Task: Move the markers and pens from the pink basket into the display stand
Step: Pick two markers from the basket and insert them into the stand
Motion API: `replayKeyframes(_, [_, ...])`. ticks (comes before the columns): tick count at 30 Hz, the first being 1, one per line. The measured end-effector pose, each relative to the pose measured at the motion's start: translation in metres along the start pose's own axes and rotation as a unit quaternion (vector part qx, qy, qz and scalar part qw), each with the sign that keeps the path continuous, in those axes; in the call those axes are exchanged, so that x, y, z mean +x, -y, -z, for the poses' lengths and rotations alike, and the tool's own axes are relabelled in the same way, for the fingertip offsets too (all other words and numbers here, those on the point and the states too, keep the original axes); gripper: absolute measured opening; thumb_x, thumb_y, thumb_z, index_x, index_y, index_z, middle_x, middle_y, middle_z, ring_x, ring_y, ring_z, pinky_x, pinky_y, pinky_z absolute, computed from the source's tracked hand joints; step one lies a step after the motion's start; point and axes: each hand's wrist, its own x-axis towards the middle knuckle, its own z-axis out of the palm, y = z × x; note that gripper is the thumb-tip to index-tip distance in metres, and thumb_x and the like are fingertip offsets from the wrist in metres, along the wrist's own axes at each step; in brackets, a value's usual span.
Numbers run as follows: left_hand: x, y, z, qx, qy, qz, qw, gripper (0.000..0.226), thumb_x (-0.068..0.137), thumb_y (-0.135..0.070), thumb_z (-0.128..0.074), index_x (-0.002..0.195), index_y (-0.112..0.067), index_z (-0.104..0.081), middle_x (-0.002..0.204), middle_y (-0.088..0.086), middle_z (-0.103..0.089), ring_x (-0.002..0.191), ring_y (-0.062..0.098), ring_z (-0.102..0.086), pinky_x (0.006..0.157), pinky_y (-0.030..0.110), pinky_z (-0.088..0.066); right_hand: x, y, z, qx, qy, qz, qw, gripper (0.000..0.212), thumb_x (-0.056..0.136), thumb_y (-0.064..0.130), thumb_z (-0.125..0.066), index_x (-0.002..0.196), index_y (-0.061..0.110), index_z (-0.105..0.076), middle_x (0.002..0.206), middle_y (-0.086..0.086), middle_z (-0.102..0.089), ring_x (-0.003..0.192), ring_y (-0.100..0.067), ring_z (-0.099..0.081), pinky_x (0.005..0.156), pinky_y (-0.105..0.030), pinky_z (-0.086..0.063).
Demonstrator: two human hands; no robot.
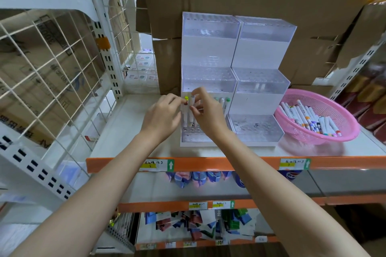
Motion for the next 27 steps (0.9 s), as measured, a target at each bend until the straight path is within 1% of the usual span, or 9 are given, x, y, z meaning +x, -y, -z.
replayKeyframes(3, [-0.002, -0.001, 0.002, 0.016, 0.005, -0.016, 1.0, 0.033, 0.082, -0.007, -0.065, 0.115, -0.014, -0.065, 0.112, 0.003, -0.062, 0.102, 0.025, -0.059, 0.066, 0.032, -0.049, -0.006, -0.005, -0.002, -0.019, 0.004, 0.014, 1.0, 0.019, 0.087, 0.0, -0.064, 0.102, 0.006, -0.053, 0.095, -0.007, -0.061, 0.071, -0.021, -0.061, 0.069, -0.043, -0.054])
replayKeyframes(7, [-0.007, 0.0, 0.002, 0.031, 0.019, -0.032, 0.999, 0.042, 0.081, -0.008, -0.067, 0.123, -0.012, -0.062, 0.118, 0.007, -0.062, 0.106, 0.027, -0.06, 0.076, 0.038, -0.052, -0.008, -0.007, -0.003, -0.029, -0.01, 0.019, 0.999, 0.011, 0.091, 0.006, -0.062, 0.1, 0.006, -0.055, 0.09, 0.001, -0.056, 0.069, -0.015, -0.054, 0.065, -0.035, -0.052])
replayKeyframes(11, [-0.01, 0.003, 0.003, 0.069, 0.029, -0.068, 0.995, 0.05, 0.077, -0.007, -0.069, 0.127, -0.008, -0.059, 0.12, 0.01, -0.062, 0.108, 0.028, -0.06, 0.085, 0.04, -0.052, -0.006, -0.006, -0.003, -0.022, -0.025, 0.032, 0.999, 0.007, 0.09, 0.006, -0.061, 0.094, 0.005, -0.056, 0.086, -0.003, -0.058, 0.067, -0.017, -0.052, 0.062, -0.036, -0.05])
replayKeyframes(14, [-0.01, 0.003, 0.002, 0.093, 0.038, -0.079, 0.992, 0.054, 0.075, -0.007, -0.07, 0.128, -0.006, -0.058, 0.121, 0.011, -0.062, 0.109, 0.029, -0.06, 0.089, 0.04, -0.051, -0.007, -0.006, -0.004, -0.033, -0.011, 0.02, 0.999, 0.006, 0.092, 0.007, -0.059, 0.096, 0.007, -0.054, 0.087, -0.002, -0.057, 0.069, -0.018, -0.052, 0.063, -0.037, -0.049])
replayKeyframes(19, [-0.009, 0.0, 0.004, 0.092, 0.035, -0.056, 0.994, 0.049, 0.077, -0.01, -0.07, 0.125, -0.008, -0.059, 0.12, 0.011, -0.061, 0.111, 0.029, -0.059, 0.09, 0.041, -0.048, -0.007, -0.003, 0.003, -0.06, 0.021, 0.021, 0.998, 0.017, 0.092, 0.013, -0.06, 0.108, 0.011, -0.055, 0.096, -0.001, -0.058, 0.076, -0.018, -0.054, 0.064, -0.035, -0.05])
replayKeyframes(21, [-0.006, -0.004, 0.003, 0.106, 0.034, -0.046, 0.993, 0.048, 0.077, -0.015, -0.07, 0.123, -0.008, -0.06, 0.121, 0.011, -0.06, 0.112, 0.029, -0.058, 0.091, 0.042, -0.047, -0.01, -0.005, 0.007, -0.085, 0.031, 0.034, 0.995, 0.026, 0.092, 0.015, -0.061, 0.117, 0.013, -0.054, 0.106, -0.004, -0.061, 0.084, -0.02, -0.056, 0.063, -0.033, -0.046])
replayKeyframes(23, [-0.001, -0.013, -0.002, 0.115, 0.038, -0.039, 0.992, 0.049, 0.076, -0.019, -0.07, 0.122, -0.008, -0.059, 0.122, 0.011, -0.059, 0.114, 0.029, -0.056, 0.093, 0.042, -0.045, -0.014, -0.009, 0.013, -0.107, 0.021, 0.047, 0.993, 0.033, 0.09, 0.016, -0.063, 0.121, 0.013, -0.054, 0.114, -0.006, -0.06, 0.097, -0.024, -0.057, 0.067, -0.032, -0.043])
replayKeyframes(25, [0.005, -0.027, -0.009, 0.118, 0.041, -0.045, 0.991, 0.051, 0.075, -0.022, -0.07, 0.122, -0.007, -0.058, 0.124, 0.012, -0.059, 0.116, 0.029, -0.055, 0.095, 0.042, -0.044, -0.017, -0.015, 0.021, -0.147, 0.014, 0.066, 0.987, 0.038, 0.085, 0.016, -0.068, 0.12, 0.011, -0.057, 0.115, -0.009, -0.06, 0.103, -0.031, -0.056, 0.077, -0.037, -0.048])
replayKeyframes(27, [0.012, -0.042, -0.017, 0.111, 0.043, -0.058, 0.991, 0.051, 0.075, -0.023, -0.07, 0.122, -0.006, -0.059, 0.124, 0.013, -0.059, 0.115, 0.03, -0.056, 0.096, 0.043, -0.044, -0.021, -0.024, 0.033, -0.183, 0.003, 0.069, 0.981, 0.041, 0.08, 0.015, -0.072, 0.118, 0.009, -0.059, 0.112, -0.011, -0.061, 0.101, -0.035, -0.057, 0.079, -0.042, -0.048])
